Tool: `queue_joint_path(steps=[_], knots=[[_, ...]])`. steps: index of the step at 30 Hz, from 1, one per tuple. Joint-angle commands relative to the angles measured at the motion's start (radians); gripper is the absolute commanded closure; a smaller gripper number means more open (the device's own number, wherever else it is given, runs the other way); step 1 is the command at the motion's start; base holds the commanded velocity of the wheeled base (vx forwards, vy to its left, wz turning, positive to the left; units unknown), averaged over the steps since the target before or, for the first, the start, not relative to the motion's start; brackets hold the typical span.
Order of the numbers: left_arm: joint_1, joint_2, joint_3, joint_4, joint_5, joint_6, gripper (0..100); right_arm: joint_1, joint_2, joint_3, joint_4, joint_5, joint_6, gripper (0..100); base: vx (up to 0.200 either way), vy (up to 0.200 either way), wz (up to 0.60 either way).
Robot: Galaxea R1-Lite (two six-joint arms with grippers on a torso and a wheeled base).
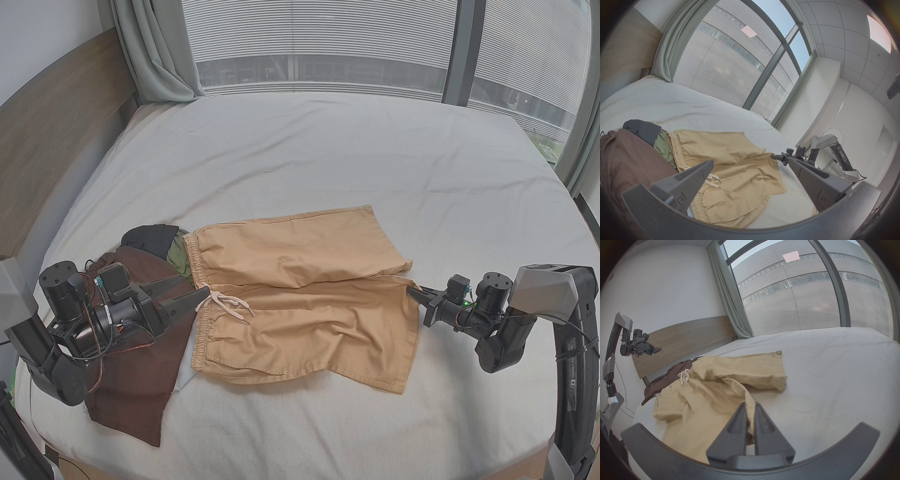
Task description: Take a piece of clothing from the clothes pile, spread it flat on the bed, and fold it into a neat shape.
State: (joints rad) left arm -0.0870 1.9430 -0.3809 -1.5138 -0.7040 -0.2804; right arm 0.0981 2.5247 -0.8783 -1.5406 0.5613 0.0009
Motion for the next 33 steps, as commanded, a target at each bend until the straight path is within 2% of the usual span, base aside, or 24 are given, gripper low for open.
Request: queue_joint_path(steps=[1, 21, 22, 33], knots=[[0.0, 0.002, 0.0, 0.0, 0.0, 0.0, 0, -0.018, 0.034, -0.028, -0.001, 0.0, -0.001, 100, 0.0, 0.0, 0.0], [0.003, 0.025, -0.012, 0.0, -0.002, 0.006, 0, -0.012, 0.049, -0.064, -0.003, -0.001, 0.008, 100, 0.0, 0.0, 0.0], [0.003, 0.027, -0.015, 0.0, -0.002, 0.007, 0, -0.011, 0.048, -0.064, -0.003, -0.001, 0.008, 0, 0.0, 0.0, 0.0], [0.009, 0.025, -0.012, 0.0, -0.002, 0.006, 0, -0.02, 0.029, -0.065, -0.004, 0.0, 0.002, 0, 0.0, 0.0, 0.0]])
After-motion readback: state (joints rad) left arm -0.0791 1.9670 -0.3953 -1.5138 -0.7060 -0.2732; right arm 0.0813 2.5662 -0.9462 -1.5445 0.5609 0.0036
